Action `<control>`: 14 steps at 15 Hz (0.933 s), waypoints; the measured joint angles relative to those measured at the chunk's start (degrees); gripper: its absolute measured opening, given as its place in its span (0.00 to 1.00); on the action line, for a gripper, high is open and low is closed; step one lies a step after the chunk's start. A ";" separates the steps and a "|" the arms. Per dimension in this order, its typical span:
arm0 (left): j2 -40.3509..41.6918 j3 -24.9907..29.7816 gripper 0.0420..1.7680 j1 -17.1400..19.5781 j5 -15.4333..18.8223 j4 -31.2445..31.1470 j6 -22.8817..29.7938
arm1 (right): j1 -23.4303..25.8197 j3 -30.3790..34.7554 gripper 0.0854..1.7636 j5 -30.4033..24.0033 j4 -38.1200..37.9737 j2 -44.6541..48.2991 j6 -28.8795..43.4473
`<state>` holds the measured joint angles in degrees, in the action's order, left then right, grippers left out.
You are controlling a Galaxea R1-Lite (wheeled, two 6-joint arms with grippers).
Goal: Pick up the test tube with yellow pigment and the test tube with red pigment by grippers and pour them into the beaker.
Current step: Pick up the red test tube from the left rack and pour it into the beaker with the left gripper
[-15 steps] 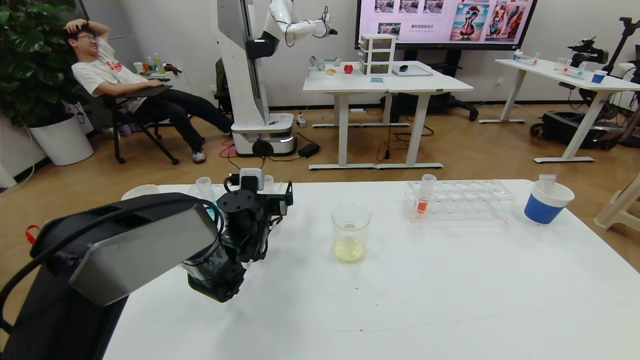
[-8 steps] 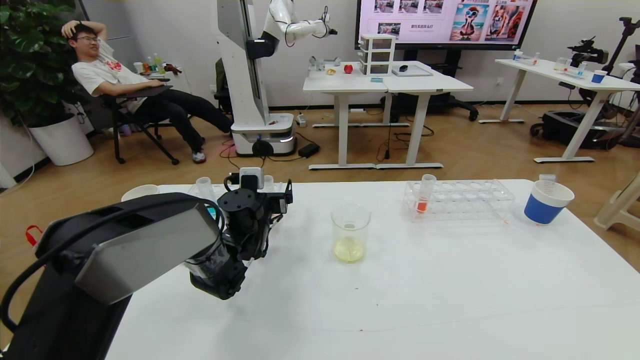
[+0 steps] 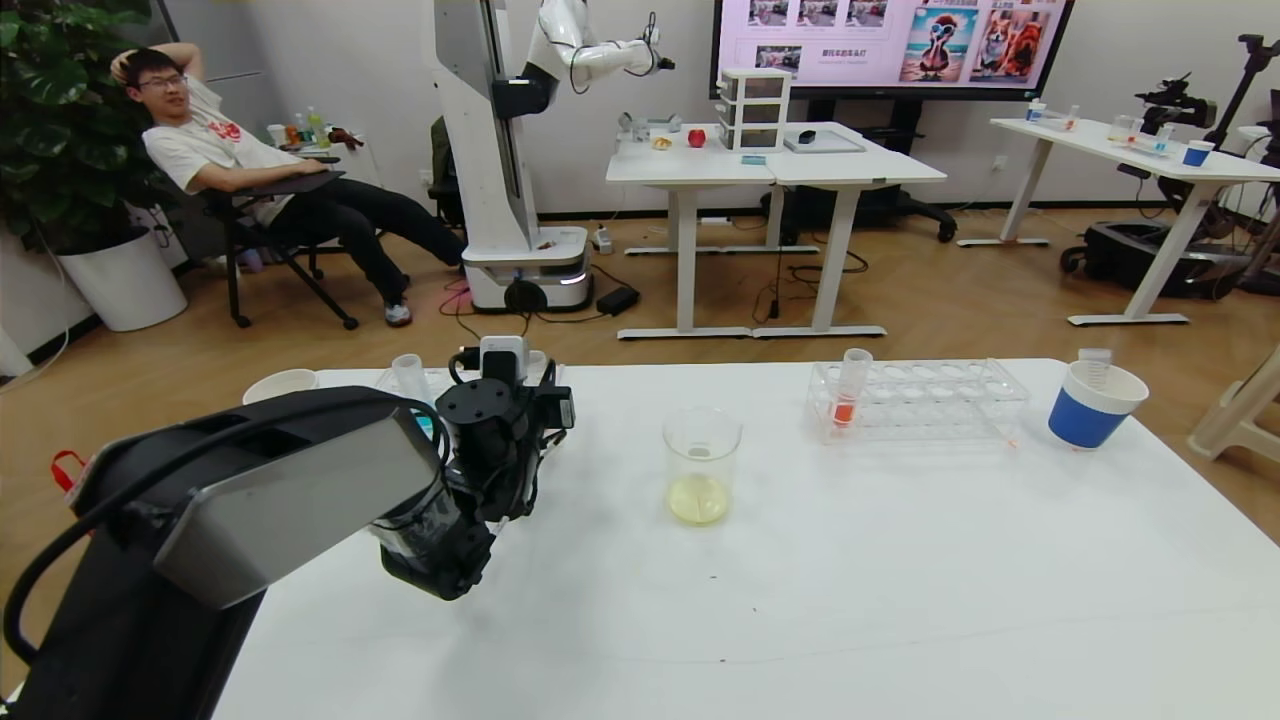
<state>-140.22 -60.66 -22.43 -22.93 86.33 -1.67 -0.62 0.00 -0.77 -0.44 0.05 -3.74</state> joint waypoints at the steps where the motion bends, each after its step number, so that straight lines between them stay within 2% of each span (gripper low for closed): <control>1: 0.02 0.02 0.26 0.00 0.04 0.00 -0.06 | 0.00 0.00 0.98 0.02 0.00 0.00 -0.02; 5: 1.62 -0.80 0.26 0.05 0.06 -1.26 -0.69 | -0.01 0.00 0.98 0.02 0.00 0.00 0.00; 11: 10.95 -3.83 0.26 0.17 0.96 -13.40 -0.96 | 0.00 0.00 0.98 0.00 0.00 0.00 0.00; 14: 14.49 -4.44 0.26 -0.11 2.71 -15.41 -0.96 | 0.00 0.00 0.98 0.02 0.00 0.00 0.00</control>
<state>-125.72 -65.10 -22.54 -20.22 70.92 -2.63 -0.62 0.00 -0.74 -0.44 0.05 -3.74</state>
